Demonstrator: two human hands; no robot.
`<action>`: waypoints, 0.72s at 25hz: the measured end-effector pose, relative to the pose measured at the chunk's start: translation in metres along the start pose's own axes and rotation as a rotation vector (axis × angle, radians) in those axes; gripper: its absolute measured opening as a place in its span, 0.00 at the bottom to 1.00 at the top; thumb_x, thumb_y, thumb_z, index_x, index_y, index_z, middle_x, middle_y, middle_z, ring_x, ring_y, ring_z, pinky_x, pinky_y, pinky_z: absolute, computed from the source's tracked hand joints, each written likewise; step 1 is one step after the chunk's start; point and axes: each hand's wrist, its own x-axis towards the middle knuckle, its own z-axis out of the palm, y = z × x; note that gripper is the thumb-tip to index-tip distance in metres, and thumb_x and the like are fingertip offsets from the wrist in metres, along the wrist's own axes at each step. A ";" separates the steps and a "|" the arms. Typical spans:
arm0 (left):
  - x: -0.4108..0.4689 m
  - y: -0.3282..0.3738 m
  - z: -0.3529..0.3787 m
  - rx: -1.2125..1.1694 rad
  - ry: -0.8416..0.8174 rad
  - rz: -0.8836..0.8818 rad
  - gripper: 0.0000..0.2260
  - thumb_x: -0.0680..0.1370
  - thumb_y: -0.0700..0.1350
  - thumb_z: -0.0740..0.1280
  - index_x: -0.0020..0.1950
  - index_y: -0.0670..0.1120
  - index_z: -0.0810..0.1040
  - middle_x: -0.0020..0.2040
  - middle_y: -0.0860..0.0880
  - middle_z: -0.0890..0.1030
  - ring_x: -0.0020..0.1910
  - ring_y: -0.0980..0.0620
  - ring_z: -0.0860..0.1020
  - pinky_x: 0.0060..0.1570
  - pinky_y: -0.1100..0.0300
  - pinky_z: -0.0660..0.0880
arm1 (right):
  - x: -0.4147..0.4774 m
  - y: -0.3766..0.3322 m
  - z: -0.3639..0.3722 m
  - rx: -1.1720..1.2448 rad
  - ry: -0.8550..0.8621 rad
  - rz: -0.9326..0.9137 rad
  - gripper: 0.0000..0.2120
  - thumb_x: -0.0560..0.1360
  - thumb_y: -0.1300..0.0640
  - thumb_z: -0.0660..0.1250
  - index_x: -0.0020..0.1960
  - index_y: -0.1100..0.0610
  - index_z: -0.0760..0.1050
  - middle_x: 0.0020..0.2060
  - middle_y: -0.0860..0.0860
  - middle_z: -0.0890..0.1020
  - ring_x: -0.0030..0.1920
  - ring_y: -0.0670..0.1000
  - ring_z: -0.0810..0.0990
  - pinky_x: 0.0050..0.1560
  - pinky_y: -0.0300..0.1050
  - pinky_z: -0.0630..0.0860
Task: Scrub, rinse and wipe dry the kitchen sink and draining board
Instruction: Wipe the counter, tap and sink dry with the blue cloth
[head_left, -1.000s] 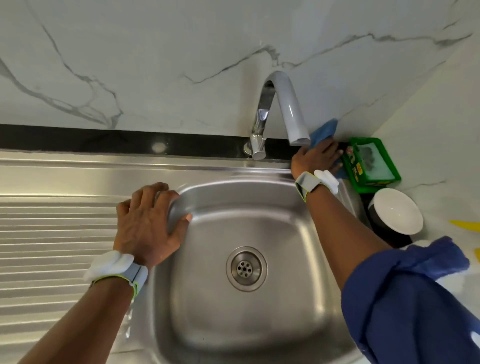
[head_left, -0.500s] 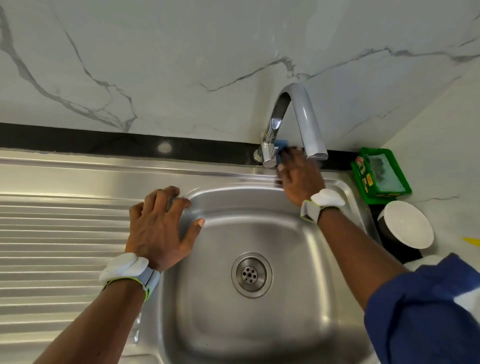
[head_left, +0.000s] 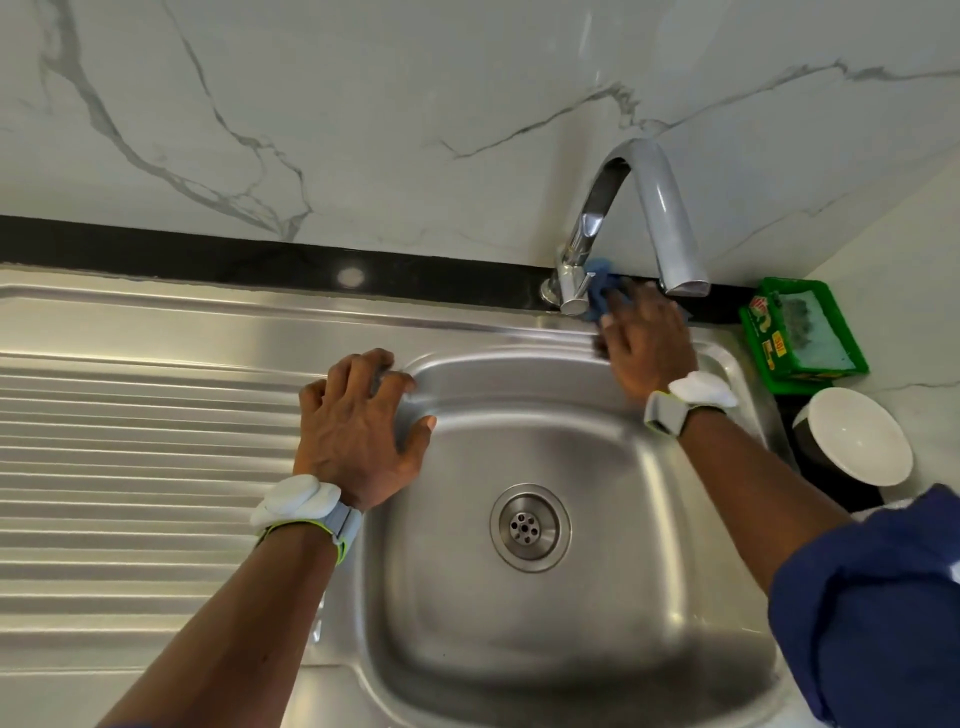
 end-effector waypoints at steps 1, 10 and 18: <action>-0.001 0.000 0.000 0.000 -0.001 0.004 0.22 0.73 0.65 0.66 0.60 0.53 0.79 0.69 0.49 0.72 0.68 0.42 0.70 0.59 0.44 0.68 | 0.000 0.022 -0.002 -0.017 0.025 0.146 0.26 0.81 0.45 0.49 0.71 0.56 0.72 0.69 0.62 0.74 0.69 0.67 0.70 0.69 0.63 0.66; 0.000 0.003 0.000 0.008 -0.005 -0.007 0.24 0.73 0.67 0.64 0.60 0.52 0.80 0.70 0.48 0.73 0.68 0.41 0.71 0.59 0.43 0.69 | -0.035 -0.123 0.013 0.236 0.186 0.360 0.26 0.79 0.55 0.61 0.75 0.59 0.67 0.76 0.62 0.64 0.78 0.68 0.55 0.76 0.69 0.52; 0.000 0.001 0.000 -0.006 -0.015 -0.020 0.23 0.74 0.67 0.63 0.60 0.54 0.79 0.70 0.49 0.73 0.69 0.43 0.70 0.60 0.44 0.68 | -0.065 -0.055 0.007 0.150 0.170 0.191 0.29 0.80 0.59 0.59 0.80 0.59 0.58 0.79 0.60 0.59 0.79 0.65 0.54 0.76 0.64 0.56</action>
